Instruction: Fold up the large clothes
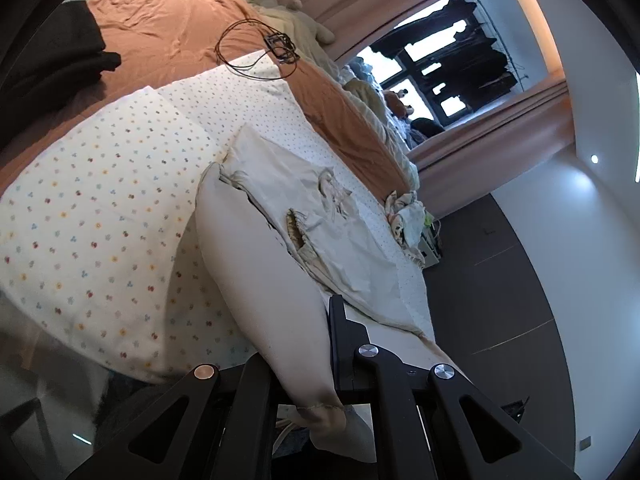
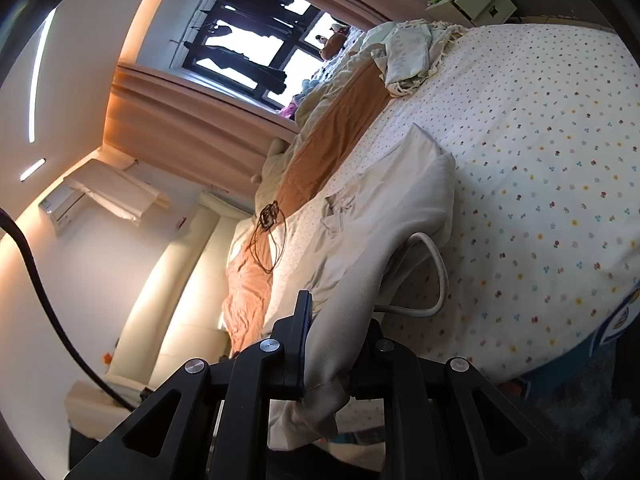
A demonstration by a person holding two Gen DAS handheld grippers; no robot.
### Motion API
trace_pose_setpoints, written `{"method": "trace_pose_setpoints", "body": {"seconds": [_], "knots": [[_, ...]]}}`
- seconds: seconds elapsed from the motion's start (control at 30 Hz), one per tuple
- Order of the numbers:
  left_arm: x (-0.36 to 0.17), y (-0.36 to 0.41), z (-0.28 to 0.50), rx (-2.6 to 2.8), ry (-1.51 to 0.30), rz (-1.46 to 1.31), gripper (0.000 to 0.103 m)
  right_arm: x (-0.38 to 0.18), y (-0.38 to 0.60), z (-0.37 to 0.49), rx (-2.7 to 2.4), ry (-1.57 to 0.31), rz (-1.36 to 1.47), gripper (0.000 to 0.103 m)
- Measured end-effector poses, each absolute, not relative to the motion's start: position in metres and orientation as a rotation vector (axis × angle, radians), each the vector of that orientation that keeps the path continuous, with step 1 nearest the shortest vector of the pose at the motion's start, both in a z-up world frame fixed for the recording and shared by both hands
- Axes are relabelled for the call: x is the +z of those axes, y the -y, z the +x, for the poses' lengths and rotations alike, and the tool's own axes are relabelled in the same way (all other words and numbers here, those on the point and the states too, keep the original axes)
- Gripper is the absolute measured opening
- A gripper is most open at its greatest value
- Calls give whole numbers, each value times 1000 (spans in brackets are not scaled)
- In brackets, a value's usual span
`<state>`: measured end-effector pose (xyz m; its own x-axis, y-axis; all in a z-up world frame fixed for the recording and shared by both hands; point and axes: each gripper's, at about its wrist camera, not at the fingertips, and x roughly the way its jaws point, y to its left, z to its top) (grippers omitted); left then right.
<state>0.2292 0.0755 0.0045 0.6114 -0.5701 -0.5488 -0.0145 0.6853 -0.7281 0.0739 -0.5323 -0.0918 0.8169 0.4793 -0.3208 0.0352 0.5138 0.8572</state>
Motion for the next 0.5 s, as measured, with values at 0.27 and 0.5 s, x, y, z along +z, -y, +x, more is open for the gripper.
{"method": "trace_pose_setpoints", "body": {"seconds": [0.27, 0.5], "knots": [[49, -80, 183, -279, -878, -718, 4, -46, 522, 52, 353, -610, 965, 16], [57, -78, 206, -226, -889, -644, 4, -21, 521, 66, 318, -611, 878, 16]]}}
